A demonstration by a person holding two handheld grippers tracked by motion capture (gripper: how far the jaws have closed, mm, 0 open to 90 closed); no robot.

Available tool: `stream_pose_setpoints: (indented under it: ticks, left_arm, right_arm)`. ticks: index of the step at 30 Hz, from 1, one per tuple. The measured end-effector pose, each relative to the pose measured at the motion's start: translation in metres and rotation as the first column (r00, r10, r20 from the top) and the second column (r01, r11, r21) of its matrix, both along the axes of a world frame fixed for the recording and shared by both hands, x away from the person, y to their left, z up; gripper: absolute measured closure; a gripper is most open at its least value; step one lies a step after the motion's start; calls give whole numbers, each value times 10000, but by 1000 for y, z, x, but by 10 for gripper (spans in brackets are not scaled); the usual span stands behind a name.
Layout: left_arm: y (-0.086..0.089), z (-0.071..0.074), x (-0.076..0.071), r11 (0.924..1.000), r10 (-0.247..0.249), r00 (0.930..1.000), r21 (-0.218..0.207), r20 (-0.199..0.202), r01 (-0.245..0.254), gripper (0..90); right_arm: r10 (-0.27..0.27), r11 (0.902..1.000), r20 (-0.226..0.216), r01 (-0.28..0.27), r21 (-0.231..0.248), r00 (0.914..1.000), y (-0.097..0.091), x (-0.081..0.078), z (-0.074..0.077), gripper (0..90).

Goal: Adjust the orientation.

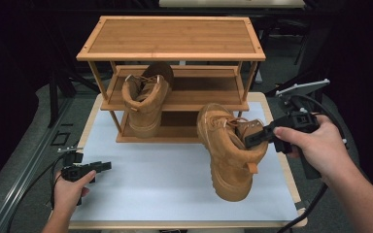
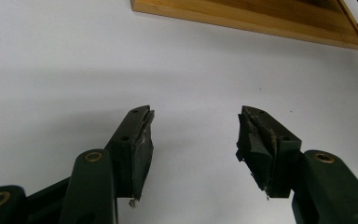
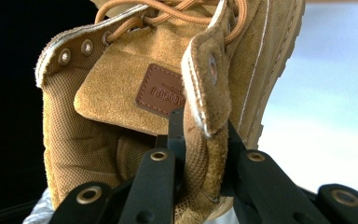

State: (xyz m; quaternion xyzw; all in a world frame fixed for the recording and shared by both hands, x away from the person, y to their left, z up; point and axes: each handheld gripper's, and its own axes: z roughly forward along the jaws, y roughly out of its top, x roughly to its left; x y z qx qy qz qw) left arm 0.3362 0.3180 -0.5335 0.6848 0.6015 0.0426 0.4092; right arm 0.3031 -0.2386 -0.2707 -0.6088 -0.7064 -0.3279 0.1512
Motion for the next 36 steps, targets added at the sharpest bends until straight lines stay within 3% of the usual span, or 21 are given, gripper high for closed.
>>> stream_pose_setpoints:
  ticks: [8,16,22,26,28,34,36]
  left_arm:
    - [-1,-1,1,10000,-14,10000,29,-16,14,444]
    - [1,-2,1,10000,14,10000,14,-60,-14,444]
    - [1,-3,2,10000,-29,10000,28,-71,29,444]
    - [1,-3,3,10000,-7,10000,6,-95,7,444]
    - [1,-4,3,10000,-58,9999,12,-120,58,444]
    - [3,-5,3,10000,-49,9999,-15,-155,49,444]
    - [4,-6,4,10000,-8,9998,-30,-178,8,444]
  right_arm:
    - [-93,9991,446,74,422,9990,9,19,13,813]
    - [-313,9988,760,284,396,9966,32,59,0,812]
    - [-542,9965,1025,472,693,9933,43,78,-6,812]
    - [-772,9945,1306,670,803,9884,51,91,-8,812]
    - [-1097,9925,1718,984,729,9790,59,101,-10,812]
    - [-1525,9878,2033,1428,614,9672,68,116,-15,812]
    - [-1682,9856,2336,1597,551,9577,74,120,-17,812]
